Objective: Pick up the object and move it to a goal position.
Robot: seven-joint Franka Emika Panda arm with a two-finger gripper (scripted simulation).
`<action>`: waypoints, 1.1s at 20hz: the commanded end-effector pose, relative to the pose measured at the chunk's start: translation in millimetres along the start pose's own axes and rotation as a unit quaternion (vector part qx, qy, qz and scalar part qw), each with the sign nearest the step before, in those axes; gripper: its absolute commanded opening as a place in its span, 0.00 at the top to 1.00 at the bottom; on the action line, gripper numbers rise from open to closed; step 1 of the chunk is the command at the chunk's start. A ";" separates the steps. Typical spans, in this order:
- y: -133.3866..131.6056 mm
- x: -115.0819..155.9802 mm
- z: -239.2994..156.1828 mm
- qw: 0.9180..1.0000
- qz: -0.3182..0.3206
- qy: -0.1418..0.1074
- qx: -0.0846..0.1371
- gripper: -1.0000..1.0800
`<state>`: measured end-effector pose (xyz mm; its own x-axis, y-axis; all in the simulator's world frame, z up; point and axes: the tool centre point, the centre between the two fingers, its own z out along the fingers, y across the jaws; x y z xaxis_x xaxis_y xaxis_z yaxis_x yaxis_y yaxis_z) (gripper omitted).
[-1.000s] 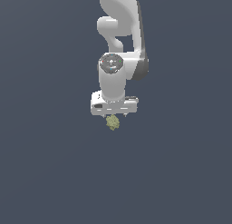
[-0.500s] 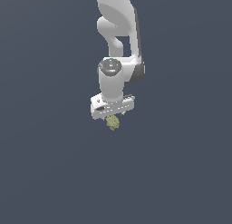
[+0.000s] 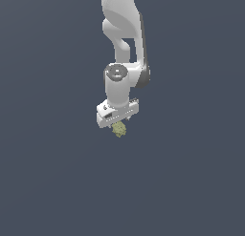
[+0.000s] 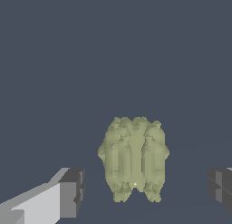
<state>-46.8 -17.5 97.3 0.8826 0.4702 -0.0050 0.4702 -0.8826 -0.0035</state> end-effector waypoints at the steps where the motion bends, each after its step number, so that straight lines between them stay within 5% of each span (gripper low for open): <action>1: -0.5 -1.5 2.3 1.000 -0.013 0.002 -0.001 0.04; 22: -1.1 -3.2 51.8 1.000 -0.023 0.002 -0.002 0.04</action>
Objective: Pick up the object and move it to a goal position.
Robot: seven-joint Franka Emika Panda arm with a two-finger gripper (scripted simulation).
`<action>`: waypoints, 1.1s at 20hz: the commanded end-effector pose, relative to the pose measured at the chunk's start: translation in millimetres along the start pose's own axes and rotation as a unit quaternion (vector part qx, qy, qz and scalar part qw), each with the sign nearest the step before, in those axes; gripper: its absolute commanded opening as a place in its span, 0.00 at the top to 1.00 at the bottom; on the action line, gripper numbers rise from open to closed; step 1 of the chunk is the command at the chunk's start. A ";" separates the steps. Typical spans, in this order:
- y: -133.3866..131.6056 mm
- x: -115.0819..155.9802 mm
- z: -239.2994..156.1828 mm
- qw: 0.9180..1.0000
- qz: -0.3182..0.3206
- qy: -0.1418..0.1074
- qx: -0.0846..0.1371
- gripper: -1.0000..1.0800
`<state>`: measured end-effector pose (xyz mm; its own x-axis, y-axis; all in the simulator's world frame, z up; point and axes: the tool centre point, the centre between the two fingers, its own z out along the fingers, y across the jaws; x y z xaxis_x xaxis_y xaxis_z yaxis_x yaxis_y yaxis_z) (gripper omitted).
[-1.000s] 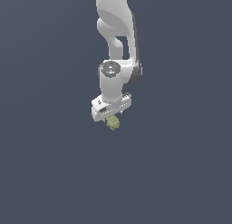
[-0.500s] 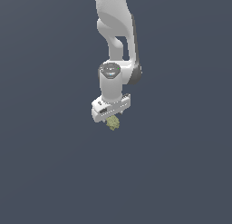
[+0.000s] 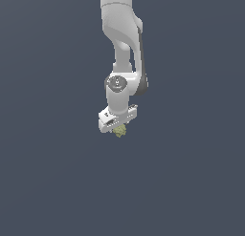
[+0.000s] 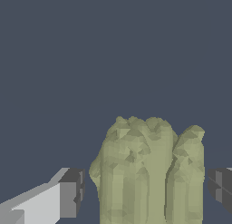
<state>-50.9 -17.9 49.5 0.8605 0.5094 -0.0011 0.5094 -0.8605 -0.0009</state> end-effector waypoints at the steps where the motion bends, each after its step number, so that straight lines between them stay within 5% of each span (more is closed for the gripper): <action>1: 0.5 0.6 5.2 1.000 0.000 0.001 0.000 0.04; 3: 0.7 0.7 6.2 1.000 0.000 0.001 0.000 0.04; 4: 0.7 0.7 6.2 1.000 0.000 0.001 0.000 1.00; 22: -15.0 16.6 -1.0 1.000 0.001 0.003 -0.003 1.00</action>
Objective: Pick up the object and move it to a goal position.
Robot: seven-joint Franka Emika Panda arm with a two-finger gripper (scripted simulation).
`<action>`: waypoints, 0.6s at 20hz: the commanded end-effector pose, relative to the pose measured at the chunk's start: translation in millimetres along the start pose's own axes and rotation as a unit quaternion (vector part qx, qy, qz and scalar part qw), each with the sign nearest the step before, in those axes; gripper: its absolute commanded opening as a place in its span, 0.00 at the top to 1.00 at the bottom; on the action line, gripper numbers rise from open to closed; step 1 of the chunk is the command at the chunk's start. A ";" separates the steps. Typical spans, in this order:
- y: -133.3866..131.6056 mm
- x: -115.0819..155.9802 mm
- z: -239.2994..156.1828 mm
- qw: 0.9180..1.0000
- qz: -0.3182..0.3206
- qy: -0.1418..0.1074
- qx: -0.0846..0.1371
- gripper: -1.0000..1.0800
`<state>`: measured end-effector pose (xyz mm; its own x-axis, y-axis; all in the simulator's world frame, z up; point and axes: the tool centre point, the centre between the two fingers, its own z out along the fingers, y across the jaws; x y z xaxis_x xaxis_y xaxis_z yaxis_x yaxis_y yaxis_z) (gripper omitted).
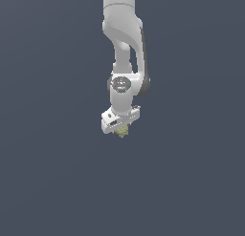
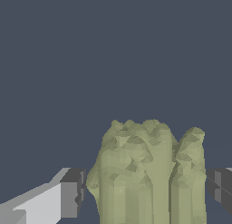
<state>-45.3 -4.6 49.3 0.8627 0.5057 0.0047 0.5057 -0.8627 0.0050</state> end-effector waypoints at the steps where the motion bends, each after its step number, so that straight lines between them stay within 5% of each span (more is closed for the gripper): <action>1: -11.4 9.1 -1.9 1.000 -0.001 0.000 0.000 1.00; 12: -100.6 81.7 -17.2 1.000 -0.001 -0.001 0.001 1.00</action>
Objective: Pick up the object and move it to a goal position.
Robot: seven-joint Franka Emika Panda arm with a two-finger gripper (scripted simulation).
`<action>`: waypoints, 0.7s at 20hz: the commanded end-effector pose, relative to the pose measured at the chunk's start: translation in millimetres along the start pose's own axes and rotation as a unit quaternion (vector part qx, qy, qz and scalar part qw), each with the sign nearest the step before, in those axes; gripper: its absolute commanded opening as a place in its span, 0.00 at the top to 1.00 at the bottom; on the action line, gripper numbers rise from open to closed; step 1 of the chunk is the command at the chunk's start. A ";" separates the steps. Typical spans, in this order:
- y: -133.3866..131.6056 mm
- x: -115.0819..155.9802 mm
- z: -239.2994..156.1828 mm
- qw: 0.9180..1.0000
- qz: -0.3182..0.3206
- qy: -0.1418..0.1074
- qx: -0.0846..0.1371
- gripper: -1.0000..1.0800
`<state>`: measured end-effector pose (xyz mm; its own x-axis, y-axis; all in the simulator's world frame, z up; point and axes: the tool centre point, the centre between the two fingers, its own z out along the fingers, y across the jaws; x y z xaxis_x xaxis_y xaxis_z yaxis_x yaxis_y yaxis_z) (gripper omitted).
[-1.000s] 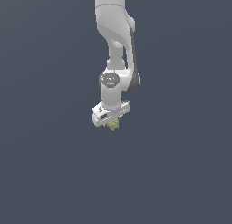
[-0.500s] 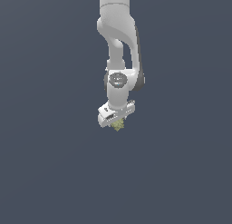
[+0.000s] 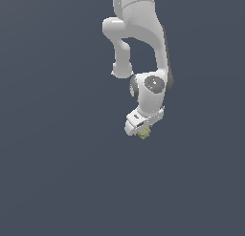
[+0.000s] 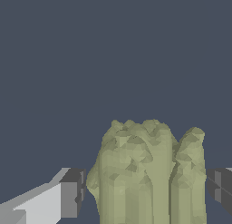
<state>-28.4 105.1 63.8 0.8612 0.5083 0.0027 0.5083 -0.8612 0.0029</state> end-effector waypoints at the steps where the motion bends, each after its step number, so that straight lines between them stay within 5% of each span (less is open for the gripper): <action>1: -24.1 19.6 -4.1 1.000 0.000 0.000 0.000 1.00; 14: -97.5 85.6 -17.2 1.000 -0.001 -0.001 0.001 1.00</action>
<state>-6.2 227.1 80.0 0.8596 0.5109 0.0006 0.5109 -0.8596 0.0001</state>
